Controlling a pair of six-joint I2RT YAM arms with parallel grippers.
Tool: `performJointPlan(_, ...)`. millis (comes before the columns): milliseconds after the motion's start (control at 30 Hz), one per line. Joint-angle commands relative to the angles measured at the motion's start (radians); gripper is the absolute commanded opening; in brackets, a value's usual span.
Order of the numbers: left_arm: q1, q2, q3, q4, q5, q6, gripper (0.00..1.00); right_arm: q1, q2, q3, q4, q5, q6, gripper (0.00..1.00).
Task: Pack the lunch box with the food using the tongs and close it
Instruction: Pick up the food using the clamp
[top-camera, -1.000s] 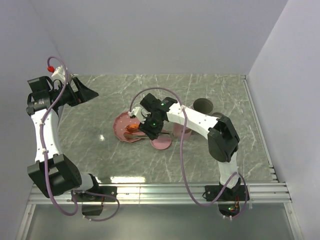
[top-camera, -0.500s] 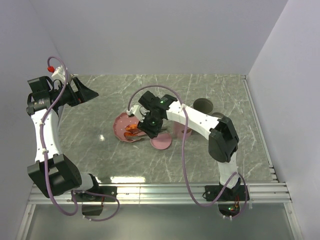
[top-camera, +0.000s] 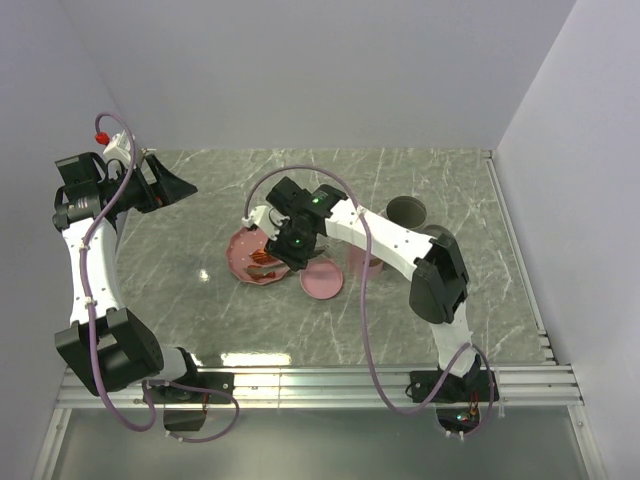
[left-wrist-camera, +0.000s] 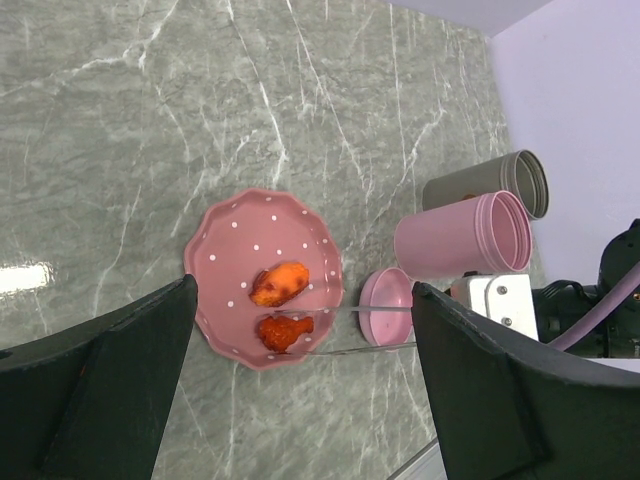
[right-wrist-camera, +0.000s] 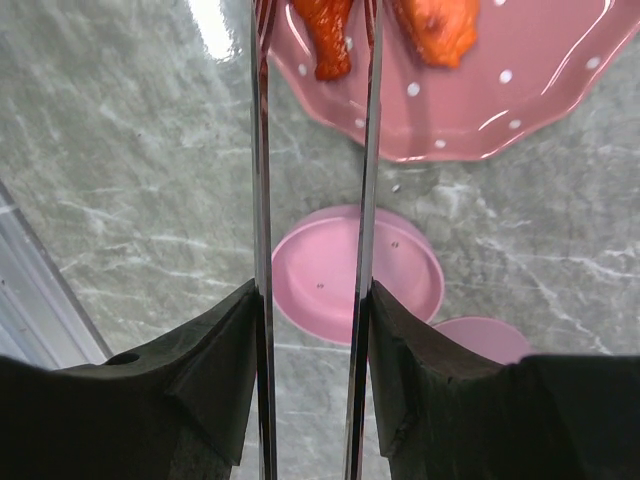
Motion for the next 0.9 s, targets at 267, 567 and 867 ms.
performJointPlan(267,0.001,-0.023,0.032,-0.011,0.013,0.02,0.94,0.008,0.028,0.054,-0.038,0.029,-0.02,0.5)
performJointPlan(567,-0.001,-0.031,0.022,-0.005,0.016,0.016,0.94,-0.005,-0.059,0.003,-0.014,0.029,0.002,0.5)
performJointPlan(867,0.001,-0.036,0.036,-0.016,0.011,0.02,0.94,-0.005,-0.019,0.037,-0.064,0.027,-0.027,0.51)
